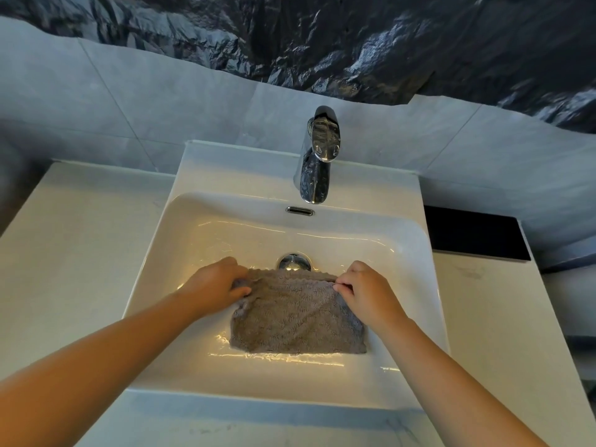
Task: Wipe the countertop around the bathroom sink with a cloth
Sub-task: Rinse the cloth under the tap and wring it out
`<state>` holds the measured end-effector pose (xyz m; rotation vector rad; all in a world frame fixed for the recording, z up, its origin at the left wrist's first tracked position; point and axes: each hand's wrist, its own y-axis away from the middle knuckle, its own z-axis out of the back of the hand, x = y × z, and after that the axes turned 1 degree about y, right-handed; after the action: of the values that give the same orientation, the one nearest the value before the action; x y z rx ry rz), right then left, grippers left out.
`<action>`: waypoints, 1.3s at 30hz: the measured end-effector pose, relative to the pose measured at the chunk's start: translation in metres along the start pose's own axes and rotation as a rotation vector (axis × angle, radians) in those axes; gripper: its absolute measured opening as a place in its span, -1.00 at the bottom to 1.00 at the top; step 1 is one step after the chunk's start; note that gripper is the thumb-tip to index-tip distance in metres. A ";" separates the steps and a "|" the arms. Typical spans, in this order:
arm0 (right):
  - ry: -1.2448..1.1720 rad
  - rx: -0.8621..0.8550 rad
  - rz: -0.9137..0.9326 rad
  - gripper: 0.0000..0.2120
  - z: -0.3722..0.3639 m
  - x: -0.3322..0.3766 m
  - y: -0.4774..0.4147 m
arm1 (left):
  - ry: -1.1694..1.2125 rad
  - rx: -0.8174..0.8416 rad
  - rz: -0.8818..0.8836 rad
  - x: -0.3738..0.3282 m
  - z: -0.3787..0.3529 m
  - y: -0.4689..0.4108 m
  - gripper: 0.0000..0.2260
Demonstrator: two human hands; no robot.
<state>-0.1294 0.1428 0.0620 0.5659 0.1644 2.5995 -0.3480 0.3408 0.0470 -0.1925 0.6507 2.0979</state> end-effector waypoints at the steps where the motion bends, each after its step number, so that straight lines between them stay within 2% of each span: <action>1: -0.004 -0.004 -0.004 -0.81 0.000 0.001 0.000 | 0.053 -0.027 0.026 -0.002 -0.002 -0.001 -0.79; 4: 0.000 -0.005 -0.010 -0.81 0.001 0.002 -0.001 | 0.193 -0.087 0.123 -0.009 -0.001 -0.004 -0.88; 7: -0.006 -0.002 -0.015 -0.83 0.004 0.003 -0.001 | 0.310 -0.071 0.173 -0.022 0.004 -0.010 -0.94; 14: -0.024 -0.018 0.000 -0.88 0.021 0.004 0.009 | 0.263 -0.121 0.236 -0.027 0.036 -0.009 -0.92; 16: -0.057 -0.059 0.009 -0.92 0.033 0.006 0.017 | 0.264 -0.155 0.211 -0.025 0.056 -0.001 -0.90; 19: -0.056 -0.129 0.061 -0.83 0.054 0.004 0.030 | 0.282 -0.158 0.131 -0.025 0.086 0.014 -0.78; 23: 0.106 -0.223 0.169 -0.83 0.079 0.003 0.042 | 0.146 -0.126 -0.044 -0.036 0.113 0.029 -0.91; 28: 0.014 -0.326 0.151 -0.86 0.095 0.015 0.057 | 0.351 -0.230 -0.132 -0.043 0.121 0.046 -0.86; 31: -0.109 -0.300 0.113 -0.89 0.097 0.026 0.070 | 0.402 -0.309 -0.116 -0.046 0.115 0.053 -0.87; 33: -0.088 -0.259 0.121 -0.89 0.097 0.027 0.075 | 0.479 -0.243 -0.095 -0.048 0.109 0.055 -0.93; 34: -0.070 -0.202 0.117 -0.90 0.096 0.026 0.075 | 0.471 -0.196 -0.086 -0.047 0.105 0.056 -0.88; 37: -0.063 0.058 0.049 -0.91 0.080 0.019 0.070 | 0.290 -0.087 -0.049 -0.038 0.086 0.057 -0.87; 39: 0.002 0.135 0.006 -0.91 0.061 0.013 0.064 | 0.195 -0.058 -0.014 -0.035 0.067 0.054 -0.89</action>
<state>-0.1416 0.0934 0.1355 0.6123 0.3413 2.6088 -0.3640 0.3254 0.1370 -0.4376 0.7017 2.1024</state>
